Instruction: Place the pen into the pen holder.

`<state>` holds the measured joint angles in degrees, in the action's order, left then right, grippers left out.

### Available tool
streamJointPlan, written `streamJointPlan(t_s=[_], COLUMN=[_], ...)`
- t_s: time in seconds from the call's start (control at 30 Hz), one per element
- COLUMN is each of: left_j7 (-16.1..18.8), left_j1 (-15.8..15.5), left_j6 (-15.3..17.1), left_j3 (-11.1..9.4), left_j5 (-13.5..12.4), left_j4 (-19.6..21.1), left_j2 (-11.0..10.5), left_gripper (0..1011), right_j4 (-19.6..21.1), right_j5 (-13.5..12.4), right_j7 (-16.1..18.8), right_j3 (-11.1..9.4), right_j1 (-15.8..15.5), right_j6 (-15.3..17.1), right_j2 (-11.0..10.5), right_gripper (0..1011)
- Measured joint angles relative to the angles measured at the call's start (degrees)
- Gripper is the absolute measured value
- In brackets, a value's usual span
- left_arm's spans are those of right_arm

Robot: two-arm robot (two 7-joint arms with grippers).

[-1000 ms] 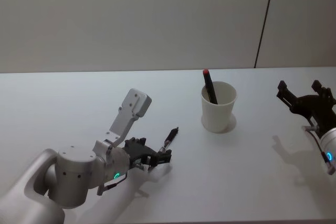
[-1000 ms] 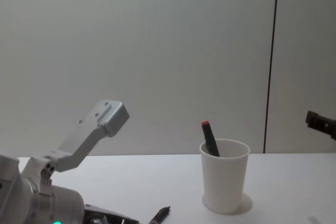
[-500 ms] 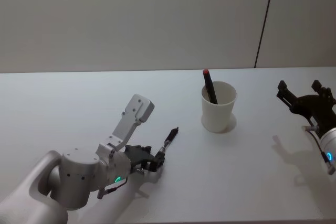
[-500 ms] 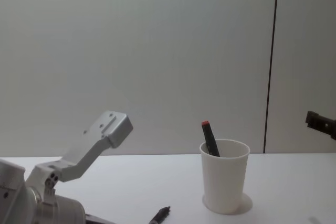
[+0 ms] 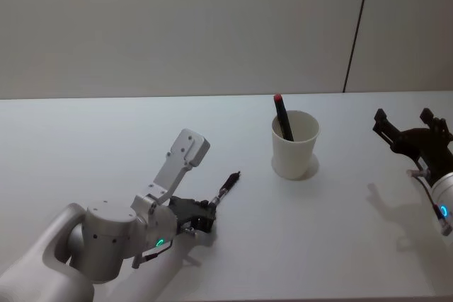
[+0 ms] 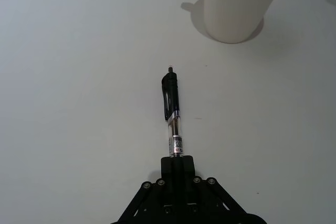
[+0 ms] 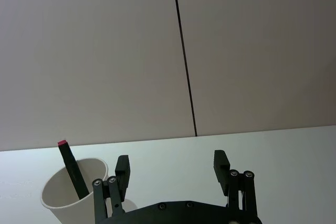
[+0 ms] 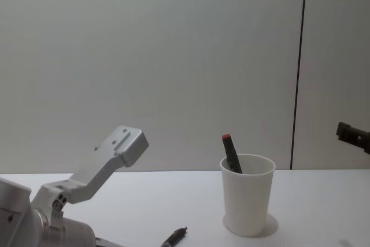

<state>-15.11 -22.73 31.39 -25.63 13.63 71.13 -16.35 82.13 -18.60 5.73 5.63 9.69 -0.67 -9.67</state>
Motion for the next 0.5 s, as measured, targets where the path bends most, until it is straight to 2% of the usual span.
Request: streamJointPlan(t_s=[0.33,0.5], left_j7=[0.7,1.7], left_j1=[0.6,1.4], left_j6=[-0.8,-2.7], left_j3=[-0.1,0.2], left_j5=[-0.2,0.3], left_j4=[0.8,2.3], left_j2=[-0.2,-0.7], left_gripper=[130,130], right_j4=[0.0,0.0], right_j5=[0.0,0.0], right_j7=[0.0,0.0], right_j3=[0.0,0.0], right_j1=[0.0,0.0], right_j6=[0.0,0.0], right_j2=[0.0,0.0], right_gripper=[1002,1002])
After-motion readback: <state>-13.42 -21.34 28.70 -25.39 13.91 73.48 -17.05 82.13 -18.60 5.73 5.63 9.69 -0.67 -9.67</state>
